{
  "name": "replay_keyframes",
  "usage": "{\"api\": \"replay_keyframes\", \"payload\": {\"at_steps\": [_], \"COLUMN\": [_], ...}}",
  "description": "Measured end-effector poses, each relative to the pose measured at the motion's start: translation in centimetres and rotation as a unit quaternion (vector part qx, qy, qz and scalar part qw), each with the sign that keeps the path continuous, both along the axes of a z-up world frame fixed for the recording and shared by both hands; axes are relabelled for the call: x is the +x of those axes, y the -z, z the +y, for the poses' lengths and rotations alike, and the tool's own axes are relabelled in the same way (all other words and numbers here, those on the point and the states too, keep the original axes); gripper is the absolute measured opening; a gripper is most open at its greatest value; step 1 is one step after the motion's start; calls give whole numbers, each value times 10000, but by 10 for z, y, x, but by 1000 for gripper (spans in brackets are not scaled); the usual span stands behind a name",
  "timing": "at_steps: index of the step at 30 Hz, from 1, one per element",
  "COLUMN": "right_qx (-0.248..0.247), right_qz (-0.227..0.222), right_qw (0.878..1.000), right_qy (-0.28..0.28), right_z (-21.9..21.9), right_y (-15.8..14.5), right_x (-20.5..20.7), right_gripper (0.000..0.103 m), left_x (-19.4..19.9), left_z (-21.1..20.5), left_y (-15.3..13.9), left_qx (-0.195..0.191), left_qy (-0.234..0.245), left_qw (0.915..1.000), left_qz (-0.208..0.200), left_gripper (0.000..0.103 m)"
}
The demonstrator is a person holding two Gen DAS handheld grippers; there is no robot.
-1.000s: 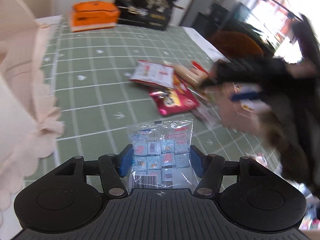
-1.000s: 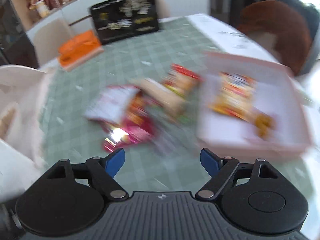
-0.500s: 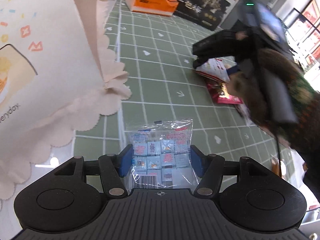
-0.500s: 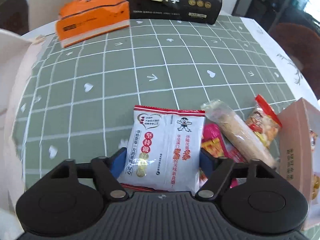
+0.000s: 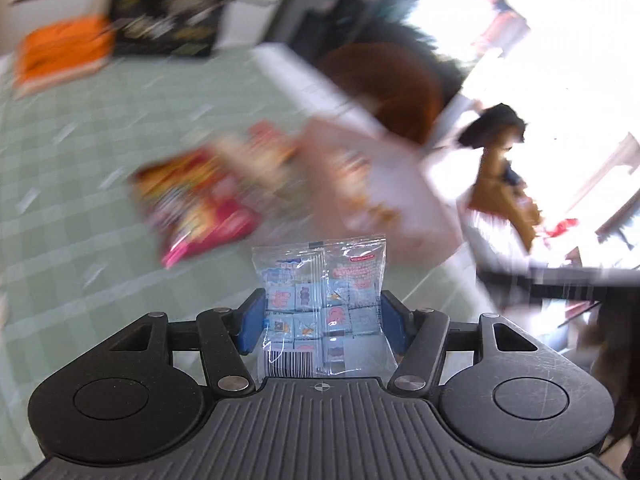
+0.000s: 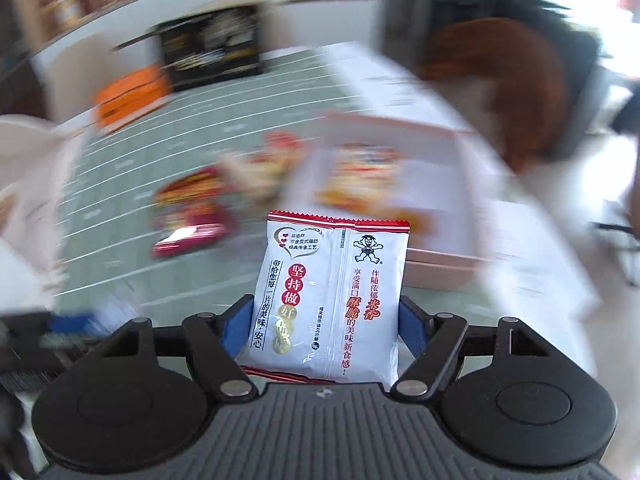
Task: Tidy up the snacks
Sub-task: 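Drop the packets bag into the box with left tool while right tool boxes the white bag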
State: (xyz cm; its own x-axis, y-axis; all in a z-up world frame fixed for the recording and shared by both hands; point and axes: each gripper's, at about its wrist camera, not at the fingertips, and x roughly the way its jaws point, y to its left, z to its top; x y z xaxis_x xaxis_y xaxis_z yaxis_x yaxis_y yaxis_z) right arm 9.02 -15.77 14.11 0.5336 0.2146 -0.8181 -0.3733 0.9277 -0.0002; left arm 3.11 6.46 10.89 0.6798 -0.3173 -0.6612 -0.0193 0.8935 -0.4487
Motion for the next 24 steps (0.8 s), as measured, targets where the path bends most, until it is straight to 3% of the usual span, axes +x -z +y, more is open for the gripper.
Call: {"api": "replay_keyframes", "payload": {"at_steps": [4, 7, 12, 15, 17, 20, 24], "right_qx": [70, 50, 122, 139, 117, 167, 379], "right_qz": [-249, -360, -356, -273, -148, -70, -72], "right_qw": [9971, 9941, 9922, 9940, 9958, 9976, 9988], "right_qy": [712, 1026, 1186, 1051, 897, 661, 300], "right_z": [-57, -84, -107, -109, -109, -106, -87], "right_y": [-11, -9, 6, 15, 21, 25, 22], "right_x": [-8, -10, 1, 16, 28, 50, 94], "right_gripper": [74, 74, 74, 74, 74, 74, 74], "left_x": [58, 114, 176, 189, 188, 186, 157], "left_z": [-32, -56, -99, -111, -105, -88, -60], "left_y": [-28, -25, 9, 30, 36, 26, 7], "left_qx": [273, 314, 620, 918, 859, 534, 527], "left_qy": [241, 442, 750, 737, 528, 226, -365], "left_qw": [9978, 9977, 9953, 9930, 9949, 9983, 9978], "left_qz": [-556, -396, 32, 103, 67, -74, -159], "left_gripper": [66, 66, 66, 65, 63, 62, 62]}}
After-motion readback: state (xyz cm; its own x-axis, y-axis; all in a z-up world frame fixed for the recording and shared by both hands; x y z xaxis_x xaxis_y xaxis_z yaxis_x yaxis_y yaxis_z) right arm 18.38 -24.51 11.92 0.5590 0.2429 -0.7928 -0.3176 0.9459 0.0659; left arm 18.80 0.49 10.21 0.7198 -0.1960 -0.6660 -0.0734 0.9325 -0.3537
